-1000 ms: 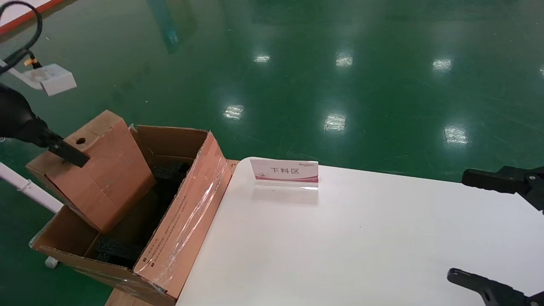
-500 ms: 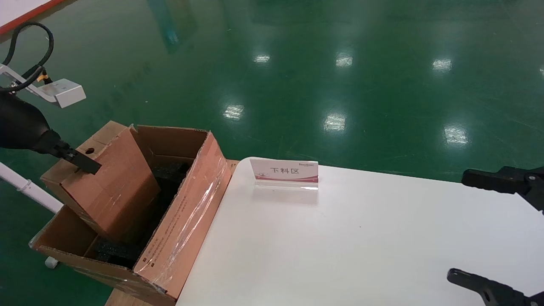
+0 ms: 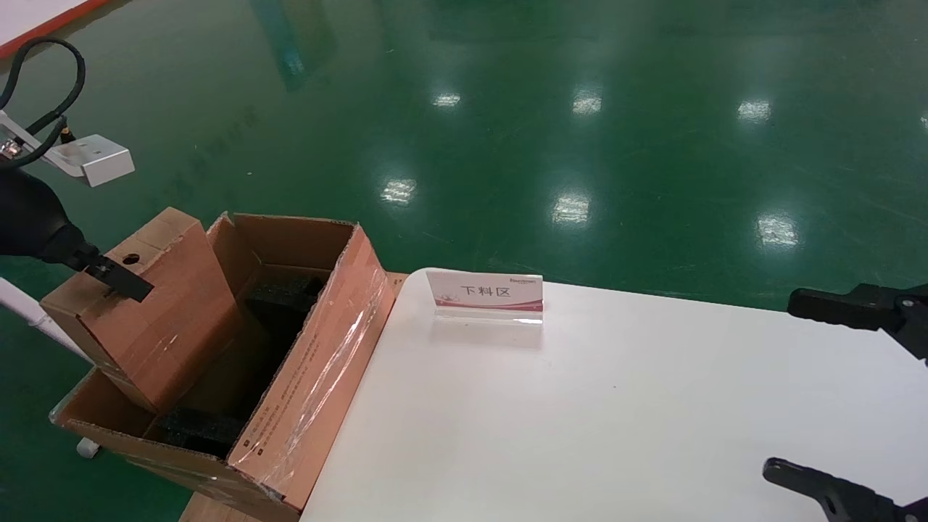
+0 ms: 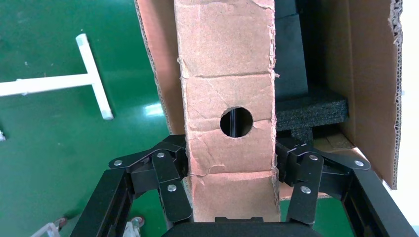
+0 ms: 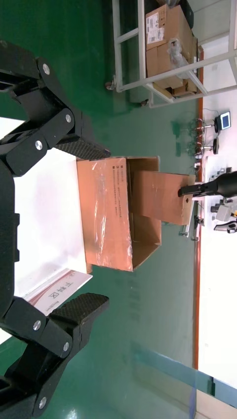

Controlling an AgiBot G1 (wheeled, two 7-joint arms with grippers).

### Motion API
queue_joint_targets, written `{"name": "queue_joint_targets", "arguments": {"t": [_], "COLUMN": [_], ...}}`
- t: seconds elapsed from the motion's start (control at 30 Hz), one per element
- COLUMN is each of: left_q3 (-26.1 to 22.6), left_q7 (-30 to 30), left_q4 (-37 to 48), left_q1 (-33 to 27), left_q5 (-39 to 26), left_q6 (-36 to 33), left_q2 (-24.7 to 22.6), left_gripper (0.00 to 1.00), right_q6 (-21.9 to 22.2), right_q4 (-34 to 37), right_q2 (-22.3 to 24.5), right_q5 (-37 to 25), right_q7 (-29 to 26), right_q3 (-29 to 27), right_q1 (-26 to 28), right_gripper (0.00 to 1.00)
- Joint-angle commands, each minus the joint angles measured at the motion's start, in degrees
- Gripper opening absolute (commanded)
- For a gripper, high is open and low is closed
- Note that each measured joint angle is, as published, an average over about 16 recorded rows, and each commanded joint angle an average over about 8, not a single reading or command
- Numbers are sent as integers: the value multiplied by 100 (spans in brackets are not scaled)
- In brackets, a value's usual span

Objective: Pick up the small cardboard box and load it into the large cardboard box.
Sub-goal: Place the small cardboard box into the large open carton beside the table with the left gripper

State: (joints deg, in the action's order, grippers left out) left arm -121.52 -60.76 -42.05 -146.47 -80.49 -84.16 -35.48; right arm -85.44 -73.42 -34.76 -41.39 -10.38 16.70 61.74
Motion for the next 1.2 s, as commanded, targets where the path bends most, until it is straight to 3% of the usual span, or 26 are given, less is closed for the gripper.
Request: {"name": "queue_joint_targets", "arguments": {"t": [0.03,0.6,1.2], "left_q3": [-27,-233,-284], "left_q7": [-143,-1796,-2352], "left_q4": [-210,-1898,-2014], "left_q1": [-58,-340,50], "left_q5": [-70,-686,-884], "left_q6": [14,209,927], "left_q2": [53,520,548], "left_gripper": [0,0,0], "right_q6": [0,3,5], "right_q4": [0,0,0], "right_q2": [0,3,5], "right_q5": [0,4,9], "right_q7": [0,3,6], "right_q3": [1,6,13], "right_q1": [0,1,3], "right_gripper": [100,100,100]}}
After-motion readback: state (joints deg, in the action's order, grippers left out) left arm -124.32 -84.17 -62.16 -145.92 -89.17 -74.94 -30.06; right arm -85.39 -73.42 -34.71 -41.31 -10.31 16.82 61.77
